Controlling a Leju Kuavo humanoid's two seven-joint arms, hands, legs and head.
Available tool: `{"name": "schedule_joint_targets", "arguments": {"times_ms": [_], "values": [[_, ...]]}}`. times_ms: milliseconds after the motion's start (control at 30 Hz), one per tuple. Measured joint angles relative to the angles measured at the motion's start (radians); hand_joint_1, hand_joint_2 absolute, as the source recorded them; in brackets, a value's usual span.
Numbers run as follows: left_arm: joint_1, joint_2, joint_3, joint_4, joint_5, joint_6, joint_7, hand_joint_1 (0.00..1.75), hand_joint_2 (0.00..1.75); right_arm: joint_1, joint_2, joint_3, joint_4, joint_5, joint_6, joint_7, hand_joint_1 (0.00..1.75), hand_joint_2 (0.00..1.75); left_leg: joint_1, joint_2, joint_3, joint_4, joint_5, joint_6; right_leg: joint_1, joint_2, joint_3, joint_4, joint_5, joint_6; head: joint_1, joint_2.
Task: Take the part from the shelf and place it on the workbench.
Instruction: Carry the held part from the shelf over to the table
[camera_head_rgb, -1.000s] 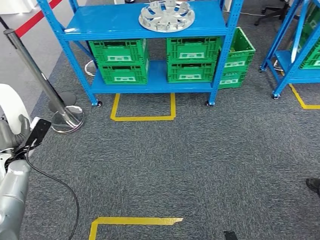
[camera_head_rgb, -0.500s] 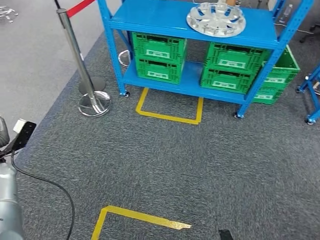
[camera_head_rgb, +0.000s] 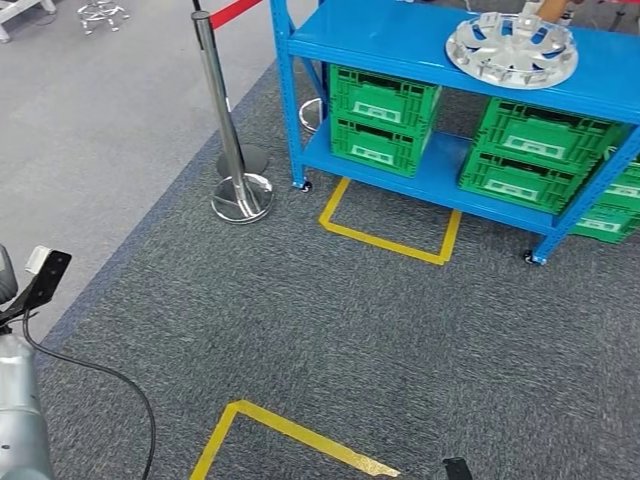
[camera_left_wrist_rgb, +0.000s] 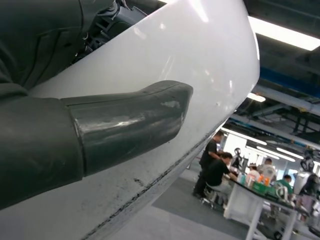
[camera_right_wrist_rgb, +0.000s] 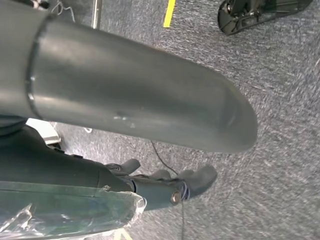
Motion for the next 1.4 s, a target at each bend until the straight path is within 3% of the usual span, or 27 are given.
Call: {"name": "schedule_joint_targets", "arguments": {"times_ms": [67,100,167,233,300,367,400,467,533,567,600,633,667,733,800,867,900,967,1033,1100,1133,1200,1233,1300,1333,1400], "values": [[-0.001,-0.004,0.008,0.001,-0.004,0.000,-0.004,1.75,1.75,0.001,0.000,0.000,0.000,0.000,0.001,0.001,0.00,0.00,0.008,0.018,-0.061,0.115,-0.038,-0.009,0.001,-0.027,0.005,0.000,-0.006,-0.004,-0.001,0.000],[-0.001,-0.005,0.011,0.002,-0.003,0.000,-0.003,1.75,1.75,0.001,0.000,0.000,0.000,0.000,0.002,0.001,0.00,0.00,0.011,0.021,-0.072,0.134,-0.033,-0.011,0.002,-0.040,0.008,0.000,-0.009,-0.003,-0.001,0.000],[-0.003,-0.003,0.015,0.003,-0.002,0.000,0.004,1.75,1.75,0.001,0.000,0.000,0.000,0.001,0.002,0.001,0.00,0.00,0.013,0.034,-0.035,0.059,0.025,-0.009,0.002,-0.065,0.017,0.000,-0.017,0.000,-0.001,0.000],[-0.011,-0.001,0.017,0.004,-0.004,0.000,0.009,1.75,1.75,0.000,0.001,0.000,0.000,0.002,0.002,0.001,0.00,0.00,0.003,0.082,0.034,-0.070,0.076,0.001,0.006,-0.087,0.028,0.001,-0.027,0.008,-0.002,0.000],[-0.019,0.000,0.022,0.001,-0.018,0.000,0.008,1.75,1.75,0.000,0.001,0.000,0.000,0.002,0.002,0.001,0.00,0.00,-0.009,0.113,0.065,-0.131,0.082,0.016,0.012,-0.111,0.035,0.001,-0.035,0.019,0.000,0.000],[-0.018,0.002,0.034,-0.006,-0.039,0.000,0.004,1.75,1.75,-0.002,0.002,0.001,0.000,0.002,0.002,0.001,0.00,0.00,-0.011,0.093,0.066,-0.139,0.080,0.029,0.014,-0.134,0.039,-0.002,-0.043,0.029,0.002,0.000],[-0.017,0.003,0.042,-0.013,-0.048,0.000,0.001,1.75,1.75,-0.003,0.002,0.001,0.000,0.002,0.003,0.001,0.00,0.00,-0.009,0.080,0.069,-0.144,0.081,0.034,0.012,-0.125,0.038,0.002,-0.051,0.033,0.003,0.000],[-0.019,0.003,0.059,-0.026,-0.057,0.001,-0.007,1.75,1.75,-0.002,0.002,0.001,0.000,0.002,0.003,0.001,0.00,0.00,-0.004,0.055,0.074,-0.151,0.084,0.046,0.008,-0.075,0.011,0.064,-0.089,0.038,0.006,0.000],[-0.018,0.001,0.075,-0.032,-0.059,0.001,-0.017,1.75,1.75,0.001,0.002,0.001,0.000,0.002,0.004,0.002,0.00,0.00,-0.004,0.028,0.075,-0.151,0.082,0.053,0.006,-0.024,-0.057,0.197,-0.142,0.039,0.011,0.000],[-0.014,0.000,0.083,-0.033,-0.059,0.001,-0.021,1.75,1.75,0.003,0.002,0.001,0.000,0.002,0.005,0.003,0.00,0.00,-0.005,0.014,0.076,-0.151,0.081,0.055,0.006,-0.015,-0.092,0.253,-0.156,0.040,0.011,0.000],[-0.010,0.000,0.090,-0.034,-0.061,0.001,-0.024,1.75,1.75,0.004,0.002,0.001,0.000,0.002,0.006,0.003,0.00,0.00,-0.005,-0.002,0.076,-0.150,0.080,0.055,0.006,-0.012,-0.114,0.278,-0.151,0.040,0.012,0.000],[-0.008,0.000,0.096,-0.034,-0.063,0.001,-0.025,1.75,1.75,0.004,0.002,0.001,0.000,0.002,0.007,0.004,0.00,0.00,-0.005,-0.018,0.077,-0.149,0.079,0.055,0.005,-0.009,-0.118,0.264,-0.126,0.040,0.012,0.000],[-0.007,0.001,0.102,-0.034,-0.067,0.001,-0.026,1.75,1.75,0.004,0.002,0.001,0.000,0.002,0.008,0.005,0.00,0.00,-0.004,-0.034,0.078,-0.146,0.078,0.052,0.004,-0.002,-0.104,0.215,-0.085,0.039,0.012,0.000],[-0.009,0.001,0.110,-0.036,-0.073,0.001,-0.026,1.75,1.75,0.003,0.002,0.002,0.000,0.004,0.010,0.006,0.00,0.00,-0.002,-0.063,0.077,-0.137,0.072,0.044,-0.003,0.043,-0.055,0.092,-0.016,0.037,0.012,0.000],[-0.011,0.002,0.117,-0.037,-0.076,0.001,-0.026,1.75,1.75,0.002,0.002,0.004,0.000,0.007,0.010,0.007,0.00,0.00,0.002,-0.086,0.068,-0.130,0.071,0.034,-0.007,0.079,-0.024,0.031,-0.002,0.035,0.011,0.000],[-0.007,0.008,0.124,-0.039,-0.076,0.001,-0.026,1.75,1.75,0.000,0.003,0.007,0.000,0.009,0.010,0.008,0.00,0.00,0.007,-0.108,0.063,-0.132,0.075,0.021,-0.004,0.068,-0.016,0.021,-0.005,0.027,0.011,0.000],[-0.004,0.012,0.129,-0.041,-0.075,0.001,-0.026,1.75,1.75,0.000,0.003,0.008,0.000,0.009,0.010,0.008,0.00,0.00,0.008,-0.104,0.061,-0.131,0.073,0.015,-0.004,0.058,-0.012,0.016,-0.003,0.022,0.010,0.000],[-0.006,0.017,0.136,-0.042,-0.074,0.001,-0.027,1.75,1.75,0.000,0.004,0.010,0.000,0.011,0.008,0.009,0.00,0.00,0.006,-0.056,0.040,-0.086,0.045,0.006,-0.004,0.032,-0.003,0.007,-0.001,0.010,0.005,0.000],[-0.008,0.017,0.139,-0.043,-0.074,0.000,-0.027,1.75,1.75,0.002,0.005,0.011,0.000,0.012,0.005,0.010,0.00,0.00,0.006,0.000,-0.015,0.027,-0.008,-0.002,0.000,0.004,0.003,0.005,-0.005,0.001,0.000,0.000],[-0.002,0.015,0.141,-0.043,-0.076,0.000,-0.027,1.75,1.75,0.003,0.005,0.012,0.000,0.015,0.000,0.010,0.00,0.00,0.010,0.017,-0.063,0.119,-0.032,-0.006,0.004,-0.025,0.006,0.005,-0.010,-0.002,-0.001,0.000],[0.001,0.015,0.142,-0.043,-0.076,0.000,-0.027,1.75,1.75,0.003,0.005,0.014,0.000,0.017,-0.002,0.010,0.00,0.00,0.011,0.021,-0.064,0.118,-0.019,-0.005,0.005,-0.039,0.009,0.005,-0.013,-0.003,0.000,0.000],[0.003,0.015,0.144,-0.044,-0.077,0.000,-0.027,1.75,1.75,0.002,0.005,0.016,0.000,0.020,-0.005,0.011,0.00,0.00,0.009,0.041,-0.013,0.021,0.045,0.001,0.007,-0.065,0.017,0.005,-0.020,-0.001,0.000,0.000],[0.001,0.016,0.145,-0.045,-0.077,0.000,-0.027,1.75,1.75,0.002,0.006,0.016,0.000,0.022,-0.006,0.011,0.00,0.00,0.002,0.071,0.021,-0.040,0.068,0.006,0.009,-0.077,0.022,0.004,-0.024,0.002,-0.001,0.000],[-0.005,0.016,0.146,-0.048,-0.079,0.000,-0.027,1.75,1.75,0.002,0.008,0.017,0.000,0.024,-0.007,0.012,0.00,0.00,-0.014,0.119,0.062,-0.118,0.082,0.021,0.016,-0.100,0.029,0.005,-0.032,0.011,0.001,0.000],[-0.007,0.017,0.146,-0.049,-0.080,0.000,-0.027,1.75,1.75,0.001,0.009,0.017,0.000,0.025,-0.006,0.013,0.00,0.00,-0.020,0.126,0.065,-0.128,0.075,0.028,0.019,-0.112,0.032,0.003,-0.036,0.015,0.001,0.000],[-0.007,0.023,0.148,-0.052,-0.081,0.000,-0.027,1.75,1.75,0.000,0.010,0.018,0.000,0.026,-0.006,0.015,0.00,0.00,-0.018,0.101,0.067,-0.138,0.076,0.039,0.020,-0.133,0.038,0.001,-0.044,0.024,0.003,0.000]]}}
